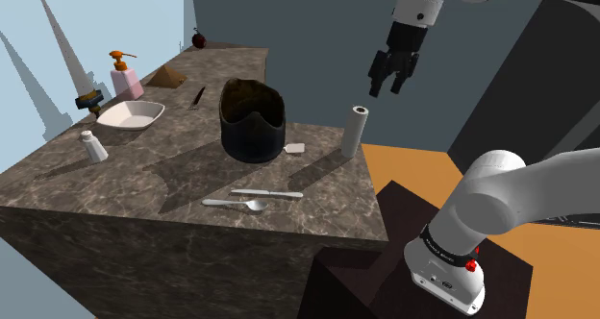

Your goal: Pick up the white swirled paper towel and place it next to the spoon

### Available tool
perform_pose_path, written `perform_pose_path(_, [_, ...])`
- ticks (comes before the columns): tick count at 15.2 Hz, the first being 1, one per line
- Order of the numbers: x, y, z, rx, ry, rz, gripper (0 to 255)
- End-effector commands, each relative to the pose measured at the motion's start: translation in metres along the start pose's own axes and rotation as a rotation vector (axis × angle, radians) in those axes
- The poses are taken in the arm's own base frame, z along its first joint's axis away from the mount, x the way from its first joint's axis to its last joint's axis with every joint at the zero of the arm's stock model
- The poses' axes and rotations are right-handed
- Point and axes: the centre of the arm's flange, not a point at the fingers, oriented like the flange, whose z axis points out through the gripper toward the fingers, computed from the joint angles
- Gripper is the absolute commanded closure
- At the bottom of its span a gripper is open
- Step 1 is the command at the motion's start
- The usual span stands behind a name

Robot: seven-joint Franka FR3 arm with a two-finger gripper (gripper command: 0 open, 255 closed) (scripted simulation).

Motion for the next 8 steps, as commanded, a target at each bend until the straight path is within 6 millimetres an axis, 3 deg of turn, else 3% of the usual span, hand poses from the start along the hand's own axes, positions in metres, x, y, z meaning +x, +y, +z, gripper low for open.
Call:
perform_pose_path(1, [0.0, 0.0, 0.0, 0.0, 0.0, 0.0, 0])
perform_pose_path(8, [0.045, 0.065, 0.046, 0.015, 0.038, 0.003, 0])
